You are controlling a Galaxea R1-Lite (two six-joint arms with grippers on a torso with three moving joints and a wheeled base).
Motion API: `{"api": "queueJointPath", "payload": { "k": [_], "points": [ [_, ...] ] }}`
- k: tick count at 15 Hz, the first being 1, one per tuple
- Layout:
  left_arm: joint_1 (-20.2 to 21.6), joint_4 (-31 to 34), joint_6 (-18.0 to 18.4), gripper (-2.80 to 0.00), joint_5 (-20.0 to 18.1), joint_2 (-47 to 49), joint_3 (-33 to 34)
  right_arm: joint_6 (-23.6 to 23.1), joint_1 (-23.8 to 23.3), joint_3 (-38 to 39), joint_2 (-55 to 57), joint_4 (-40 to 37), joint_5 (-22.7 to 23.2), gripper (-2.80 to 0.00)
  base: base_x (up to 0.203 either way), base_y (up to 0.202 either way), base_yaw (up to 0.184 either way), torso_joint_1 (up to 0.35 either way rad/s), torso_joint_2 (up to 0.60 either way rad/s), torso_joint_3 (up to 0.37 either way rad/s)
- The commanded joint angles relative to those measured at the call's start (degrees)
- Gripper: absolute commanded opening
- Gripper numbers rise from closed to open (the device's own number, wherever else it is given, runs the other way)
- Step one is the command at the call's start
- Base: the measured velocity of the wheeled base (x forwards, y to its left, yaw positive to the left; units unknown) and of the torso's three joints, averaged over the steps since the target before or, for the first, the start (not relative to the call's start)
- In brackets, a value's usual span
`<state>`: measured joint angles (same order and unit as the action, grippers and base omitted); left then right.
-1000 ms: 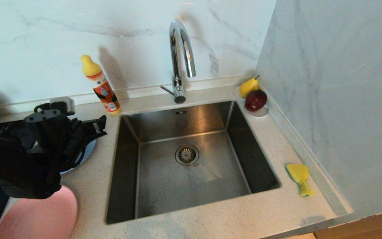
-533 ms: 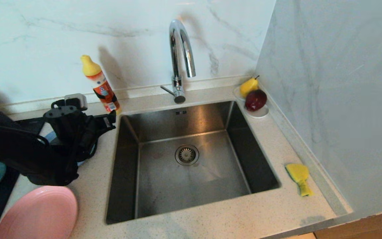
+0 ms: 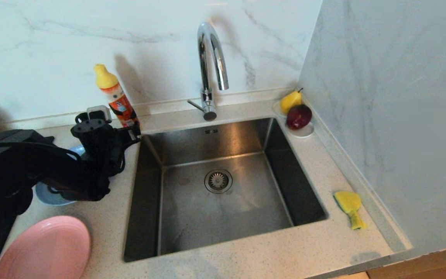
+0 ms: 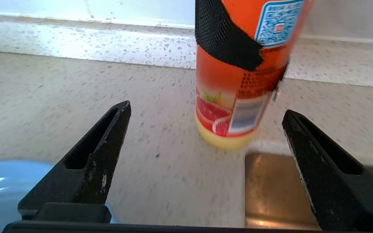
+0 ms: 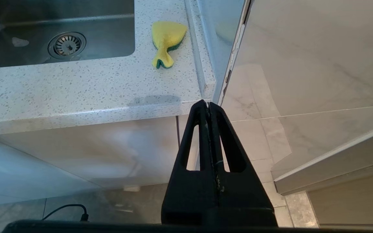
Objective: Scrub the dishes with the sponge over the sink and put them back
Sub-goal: Grab the dish soap
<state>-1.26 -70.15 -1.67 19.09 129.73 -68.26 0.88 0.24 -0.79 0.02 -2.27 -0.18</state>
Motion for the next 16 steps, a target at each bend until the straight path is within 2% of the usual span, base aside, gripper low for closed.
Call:
{"api": "queueJointPath", "payload": {
  "k": [1,9,16],
  "points": [
    [-0.1,0.7,0.0,0.00,0.2,2.7,-3.8,0.0,0.0,0.0,-0.1,0.0,0.0,-2.80,0.000,0.000,0.000,0.000,0.00,0.000],
    [-0.1,7.7,0.0,0.00,0.3,6.7,-16.9,0.0,0.0,0.0,-0.1,0.0,0.0,-2.80,0.000,0.000,0.000,0.000,0.00,0.000],
    [-0.1,12.0,0.4,0.00,0.3,10.0,-25.8,0.0,0.0,0.0,-0.1,0.0,0.0,-2.80,0.000,0.000,0.000,0.000,0.00,0.000]
  ]
}}
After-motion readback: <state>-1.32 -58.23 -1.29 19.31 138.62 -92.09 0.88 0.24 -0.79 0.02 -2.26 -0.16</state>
